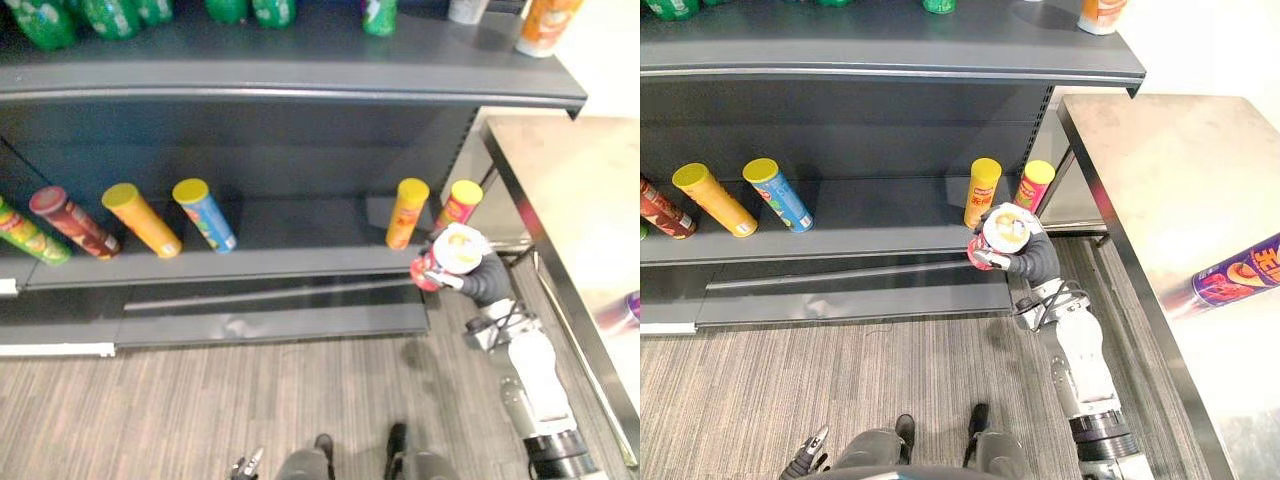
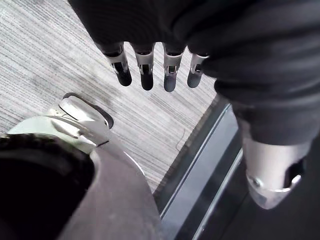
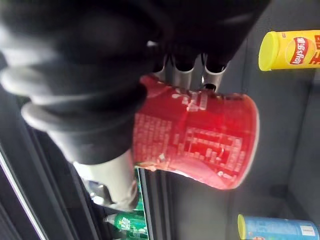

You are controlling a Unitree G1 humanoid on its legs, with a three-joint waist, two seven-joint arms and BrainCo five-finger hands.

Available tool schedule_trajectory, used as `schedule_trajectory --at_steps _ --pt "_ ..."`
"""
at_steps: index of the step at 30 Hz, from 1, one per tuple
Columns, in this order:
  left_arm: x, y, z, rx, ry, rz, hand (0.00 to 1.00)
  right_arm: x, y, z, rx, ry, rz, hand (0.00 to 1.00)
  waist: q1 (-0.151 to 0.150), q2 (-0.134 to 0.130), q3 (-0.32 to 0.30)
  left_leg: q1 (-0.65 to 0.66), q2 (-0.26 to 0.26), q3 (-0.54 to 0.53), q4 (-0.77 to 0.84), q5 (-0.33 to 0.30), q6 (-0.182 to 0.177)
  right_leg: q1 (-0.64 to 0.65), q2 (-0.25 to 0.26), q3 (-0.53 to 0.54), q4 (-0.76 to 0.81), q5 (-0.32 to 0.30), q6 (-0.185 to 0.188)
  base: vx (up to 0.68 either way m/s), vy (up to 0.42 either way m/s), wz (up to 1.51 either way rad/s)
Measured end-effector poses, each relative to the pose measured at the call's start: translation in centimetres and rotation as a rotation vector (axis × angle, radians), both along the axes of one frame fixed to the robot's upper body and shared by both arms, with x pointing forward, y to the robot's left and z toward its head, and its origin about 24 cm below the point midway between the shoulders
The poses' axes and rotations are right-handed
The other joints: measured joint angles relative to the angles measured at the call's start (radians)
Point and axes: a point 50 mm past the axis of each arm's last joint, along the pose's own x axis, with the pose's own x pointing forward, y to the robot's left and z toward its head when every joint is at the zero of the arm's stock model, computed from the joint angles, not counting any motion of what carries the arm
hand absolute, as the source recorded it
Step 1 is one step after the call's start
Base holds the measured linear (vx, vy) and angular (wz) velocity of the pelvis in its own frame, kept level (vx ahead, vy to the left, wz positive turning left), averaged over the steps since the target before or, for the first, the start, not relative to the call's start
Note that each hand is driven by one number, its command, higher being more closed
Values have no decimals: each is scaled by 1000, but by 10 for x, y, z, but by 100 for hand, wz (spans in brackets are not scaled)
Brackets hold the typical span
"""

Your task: Put the gum and the chips on the shelf.

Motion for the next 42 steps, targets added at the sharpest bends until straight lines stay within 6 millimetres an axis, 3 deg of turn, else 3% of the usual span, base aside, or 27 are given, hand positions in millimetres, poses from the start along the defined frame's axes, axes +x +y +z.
schedule_trajectory --at_steps 5,11,14,15,17,19,20,21,22,23,24,26,29,32,35,38,41,42 --pt "-3 -1 -2 -2 20 -13 0 -5 -2 -8 -5 30 3 100 -12 3 -33 13 -1 0 -25 8 0 10 -1 -15 -6 -8 -8 30 -4 9" --pt "-1 -5 -3 -51 2 -29 0 -10 -5 -21 -3 82 22 100 -17 18 -34 -41 13 45 158 4 -1 26 -16 -49 74 -80 -13 24 -21 23" --pt "0 -10 -4 -71 4 -57 0 -10 -6 -22 -7 89 20 100 -19 39 -37 -35 11 60 139 4 -6 30 -39 -75 114 -123 -24 -79 -24 36" --pt "0 -11 -4 -83 8 -67 0 -10 -6 -23 -6 93 16 100 -20 34 -31 -38 23 79 145 -21 -10 31 -42 -75 114 -128 -27 -72 20 30" --pt "-1 -13 -5 -107 10 -78 0 -7 -6 -32 -2 131 7 100 -14 35 -20 -57 71 115 195 -36 -6 60 -76 -76 116 -136 -15 -57 55 15" --pt "-3 -15 -6 -115 16 -81 0 -7 -7 -33 -11 138 10 100 -14 44 -24 -51 99 113 148 -22 -26 64 -100 -74 116 -139 -8 -35 131 -2" --pt "-7 -20 -7 -124 30 -93 0 -8 -9 -31 -23 126 9 100 -19 70 -27 -27 132 112 61 -26 -37 70 -99 -74 115 -134 7 21 278 -9" --pt "-9 -22 -9 -128 43 -94 0 -9 -12 -32 -36 127 0 100 -23 82 -24 -16 145 141 50 13 -83 81 -113 -67 114 -129 38 57 265 -9" --pt "-10 -22 -9 -126 51 -102 0 -10 -13 -34 -39 133 -2 100 -22 89 -30 -8 134 146 51 15 -80 89 -124 -64 107 -122 49 97 327 -17" --pt "-16 -23 -10 -129 72 -105 0 -12 -13 -36 -39 142 -2 100 -22 68 -26 2 111 158 55 15 -80 101 -138 -48 84 -106 78 71 253 -33" --pt "-19 -19 -11 -123 88 -105 0 -12 -13 -36 -37 140 -2 100 -19 71 -34 7 92 173 55 15 -80 113 -153 -32 53 -93 100 111 301 -34" --pt "-23 -17 -11 -127 102 -111 0 -14 -13 -39 -32 149 -8 100 -18 49 -45 12 59 196 51 8 -64 117 -184 -17 18 -76 127 159 261 -22" --pt "-23 -10 -10 -115 117 -163 0 -21 -17 -47 -20 185 -40 100 -18 21 -58 17 14 213 51 -5 -19 121 -226 -8 16 -37 137 165 182 -14" --pt "-24 -7 -10 -115 120 -171 0 -21 -19 -46 -17 179 -51 100 -17 19 -58 56 8 253 13 1 10 34 -240 13 158 9 73 172 183 -28" --pt "-25 -6 -10 -115 117 -174 0 -16 -13 -41 11 151 -39 100 -15 4 -61 94 13 287 5 2 16 21 -238 -2 174 61 12 155 157 -40" --pt "-19 -4 -9 -93 110 -202 0 -6 -4 -32 24 111 -14 100 -12 8 -58 100 52 304 5 -12 38 21 -183 -18 116 67 24 100 45 -45" --pt "-9 -1 -7 -58 89 -207 0 2 -4 -27 31 99 -31 100 -13 5 -56 81 83 303 12 -12 37 22 -96 -12 21 79 31 28 -82 -13" --pt "-6 0 -7 -45 85 -203 0 2 -5 -27 31 97 -34 100 -12 2 -56 74 81 302 18 -12 36 25 -94 -15 13 80 32 -3 -137 4"
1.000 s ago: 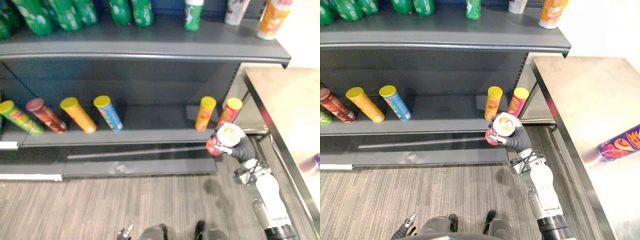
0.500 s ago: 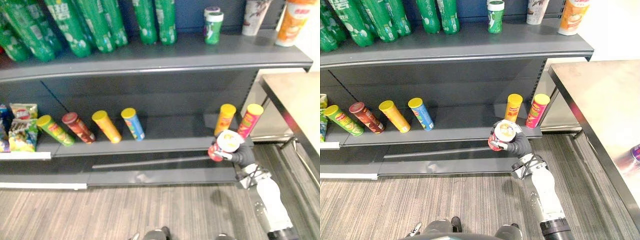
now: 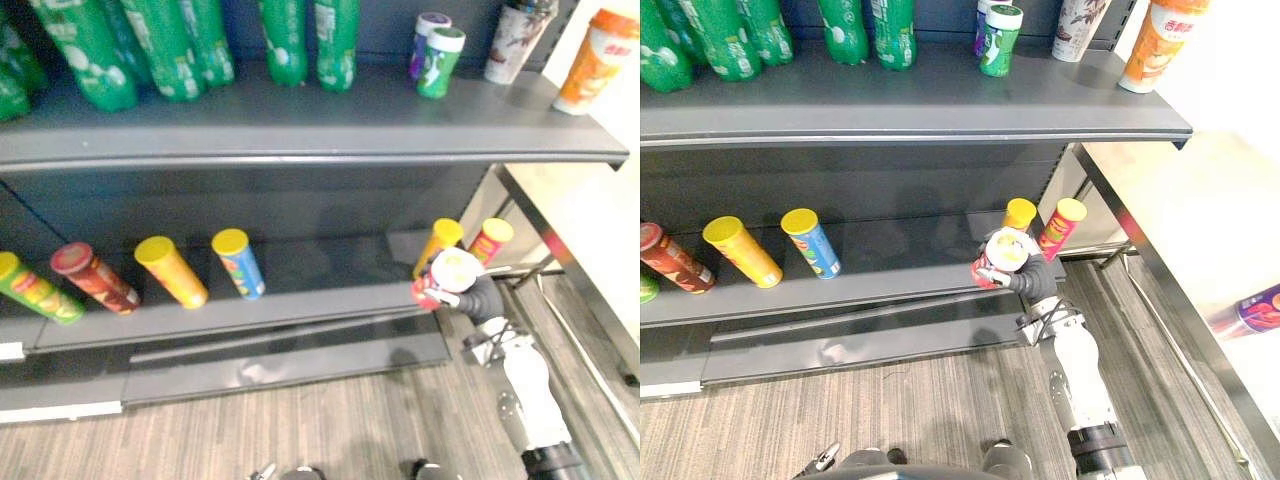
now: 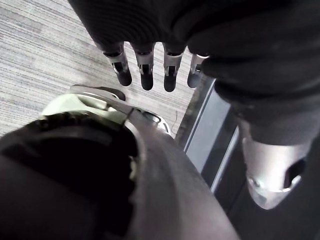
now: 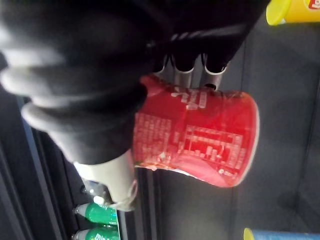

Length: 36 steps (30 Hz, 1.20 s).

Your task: Put the gum and the chips on the shelf.

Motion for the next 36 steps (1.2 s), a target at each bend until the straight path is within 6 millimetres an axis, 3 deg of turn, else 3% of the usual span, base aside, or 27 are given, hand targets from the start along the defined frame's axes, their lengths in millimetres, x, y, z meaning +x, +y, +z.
schedule_trajectory --at_steps 3,7,12,19,24,32,36 --pt "12 0 3 60 -37 44 0 3 0 4 -1 -14 -4 100 0 17 13 -19 14 -18 2 13 -24 14 20 -5 -39 -10 13 -29 -122 8" --pt "11 2 3 110 -23 95 0 3 0 3 -3 -12 2 100 2 10 12 -22 23 -51 -37 44 -63 45 38 -37 -98 -42 22 -79 -180 21" --pt "4 1 2 137 -7 120 0 2 8 -1 -18 23 45 100 0 7 5 10 44 -81 -177 147 -106 55 82 -78 -143 -49 8 -90 -145 19" --pt "3 2 3 201 -5 81 0 3 14 -7 -46 84 100 100 0 12 -19 25 51 -81 -242 185 -118 57 101 -80 -175 -26 -1 -8 -44 -1" --pt "9 1 4 207 -17 72 0 3 22 -10 -81 121 192 100 -1 19 -40 35 38 -83 -261 197 -106 70 96 -82 -199 -3 -10 75 10 3" --pt "12 0 3 211 -12 61 0 -6 80 -3 -64 159 540 100 -1 20 -44 63 29 -86 -276 197 -107 102 93 -90 -215 -2 -8 30 7 3" --pt "11 0 3 226 0 68 0 -11 110 20 -55 103 677 100 1 20 -48 60 32 -97 -277 197 -107 103 95 -94 -215 -2 -9 -6 -5 2"
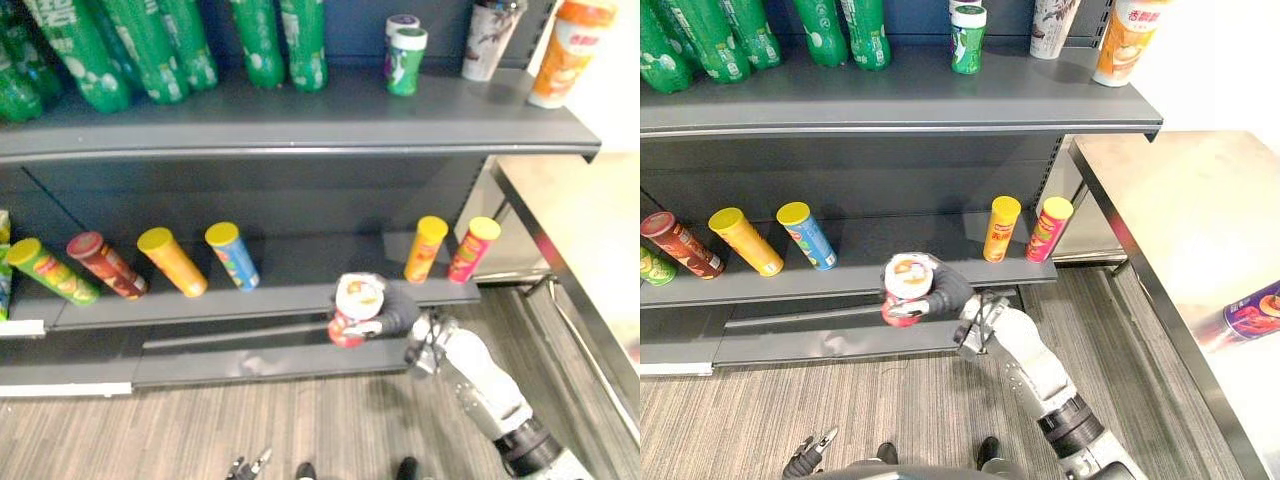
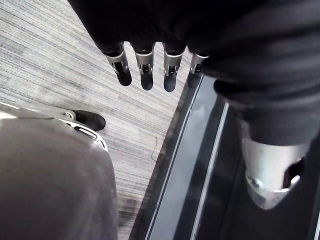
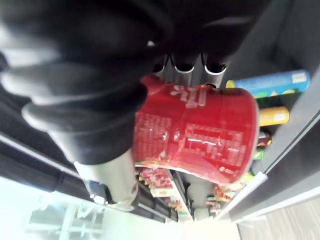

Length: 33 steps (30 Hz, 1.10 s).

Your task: Put the gum and the chips on the shelf.

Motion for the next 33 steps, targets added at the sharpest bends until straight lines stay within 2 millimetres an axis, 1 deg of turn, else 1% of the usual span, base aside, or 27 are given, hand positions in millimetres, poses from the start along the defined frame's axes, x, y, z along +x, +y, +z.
schedule_trajectory --at_steps 1,3,7,11,12,14,15,17,19,22,25,28,33 --pt "0 0 0 1 2 1 0 0 3 4 10 -7 12 100 0 0 -1 0 0 -2 -1 0 0 1 0 -2 0 0 0 -5 -7 7" --pt "-1 0 -2 3 17 4 0 4 10 20 35 -27 25 100 2 -2 -6 -1 1 -8 -2 3 0 2 1 -8 0 0 0 -3 -6 8" --pt "-3 0 -2 9 31 10 0 11 18 35 33 -52 10 100 9 -5 -21 0 2 -11 -15 11 0 1 4 -12 -2 1 -1 1 -3 3" --pt "-2 0 -2 20 34 -8 0 11 32 60 58 -117 14 100 13 -7 -23 0 4 -12 -15 11 -1 4 7 -13 -6 2 -3 0 0 0" --pt "-1 0 -2 23 37 -12 0 12 34 65 63 -128 9 100 14 -7 -23 0 5 -12 -15 12 -2 4 8 -14 -7 2 -3 0 0 0" --pt "0 0 -2 28 41 -15 0 17 37 81 74 -174 -29 100 22 -12 -27 0 6 -12 -15 14 -2 5 9 -15 -8 2 -3 0 0 0" --pt "0 0 -2 29 41 -15 0 18 37 85 77 -184 -39 100 23 -14 -28 0 6 -12 -15 15 -2 5 10 -15 -9 2 -3 0 0 0" --pt "2 1 -2 32 43 -14 0 22 38 99 93 -219 -76 100 26 -22 -34 0 7 -14 -15 16 -3 11 12 -17 -17 5 -8 13 -3 2" --pt "2 1 -2 31 49 -14 0 28 34 111 107 -236 -132 100 26 -27 -39 2 7 -14 -15 16 -3 17 13 -23 -21 5 -8 22 -2 6" --pt "2 1 -2 30 52 -13 0 34 31 122 123 -255 -183 100 27 -28 -40 2 8 -13 -15 17 -3 17 13 -23 -21 5 -8 0 0 0" --pt "2 1 -2 31 54 -15 0 41 24 140 143 -299 -261 100 26 -29 -40 3 9 -12 -15 18 -4 18 14 -23 -21 5 -8 0 0 0" --pt "2 1 -2 43 58 -38 0 52 19 147 125 -315 -338 100 26 -29 -45 4 10 -12 -16 20 -5 18 16 -23 -21 7 -10 0 0 0" --pt "2 2 -2 45 63 -36 0 76 2 156 88 -304 -485 100 32 -34 -50 6 11 -14 -22 28 -6 20 18 -26 -21 8 -11 0 0 1"
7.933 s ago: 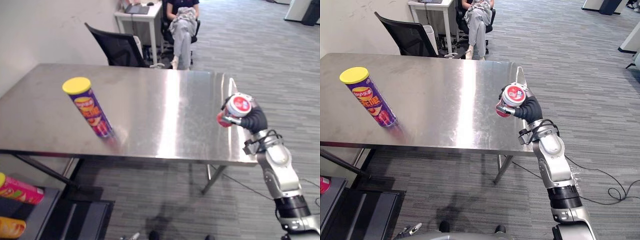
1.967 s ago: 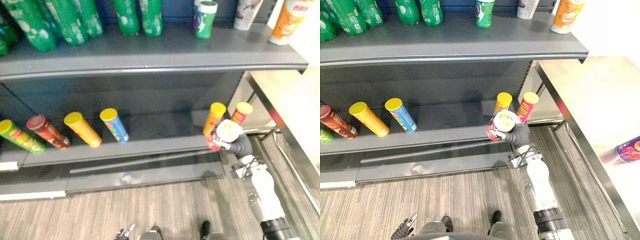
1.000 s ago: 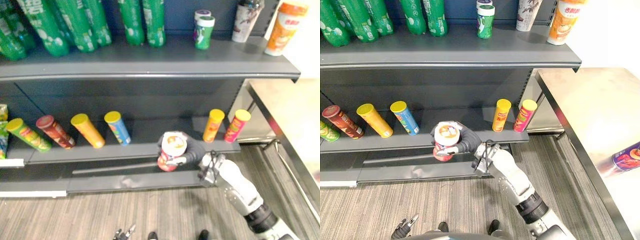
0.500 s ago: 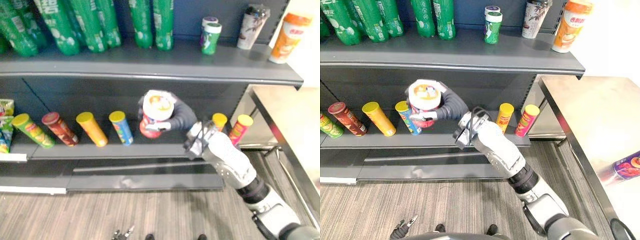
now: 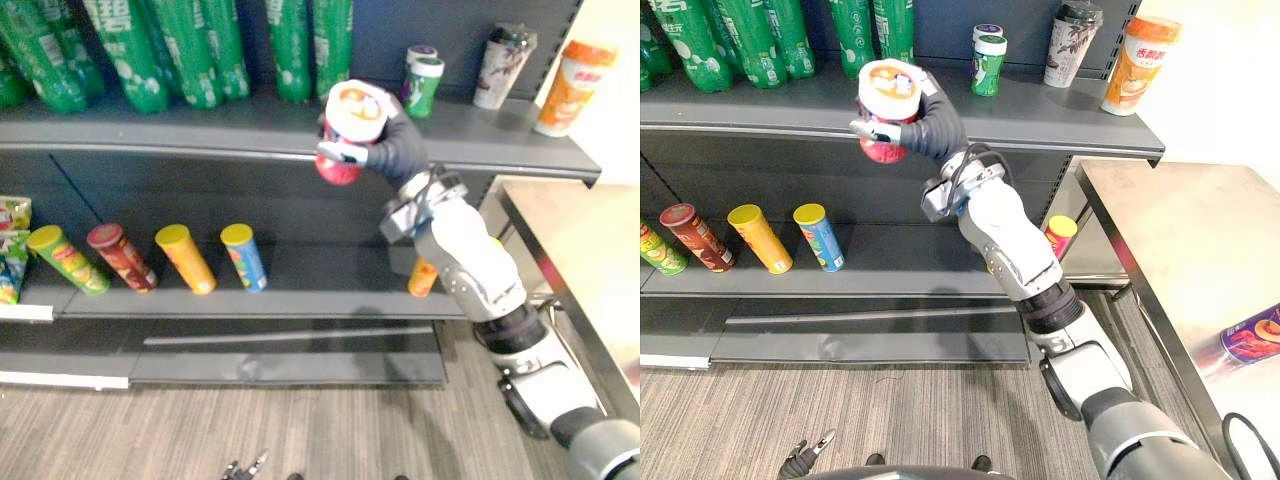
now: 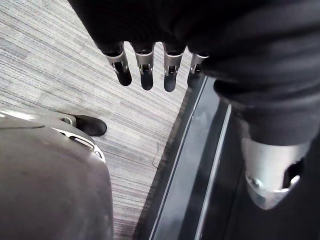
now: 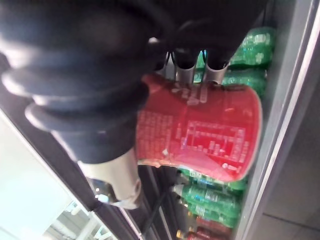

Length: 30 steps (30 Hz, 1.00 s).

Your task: Put the gum and the chips on the shelf.

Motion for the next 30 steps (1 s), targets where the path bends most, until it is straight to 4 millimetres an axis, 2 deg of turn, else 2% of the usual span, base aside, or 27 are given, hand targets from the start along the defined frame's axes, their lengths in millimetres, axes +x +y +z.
schedule_trajectory --at_steps 1,5,8,17,30 --pt "0 0 0 -1 1 3 0 3 -3 1 -6 3 -17 100 1 0 0 0 0 -1 -1 1 0 0 0 -1 0 0 0 -2 1 6" --pt "1 0 0 1 0 -1 0 30 -40 10 15 41 -193 100 15 -3 -2 -2 0 -24 -3 7 0 8 0 -18 -1 0 0 -1 1 11" --pt "-1 0 0 11 7 -24 0 37 -58 19 27 22 -273 100 21 -3 -2 -2 0 -28 -8 9 0 13 0 -26 -3 0 0 2 2 9" --pt "0 3 1 11 5 -18 0 46 -70 46 59 -35 -350 100 25 -3 -1 -7 -1 -52 -9 14 0 17 0 -41 -3 0 0 9 2 4" --pt "8 5 4 -4 -34 -44 0 61 -97 39 80 7 -466 100 43 -22 24 -21 0 -70 -9 19 1 12 0 -54 -1 0 0 4 2 3"
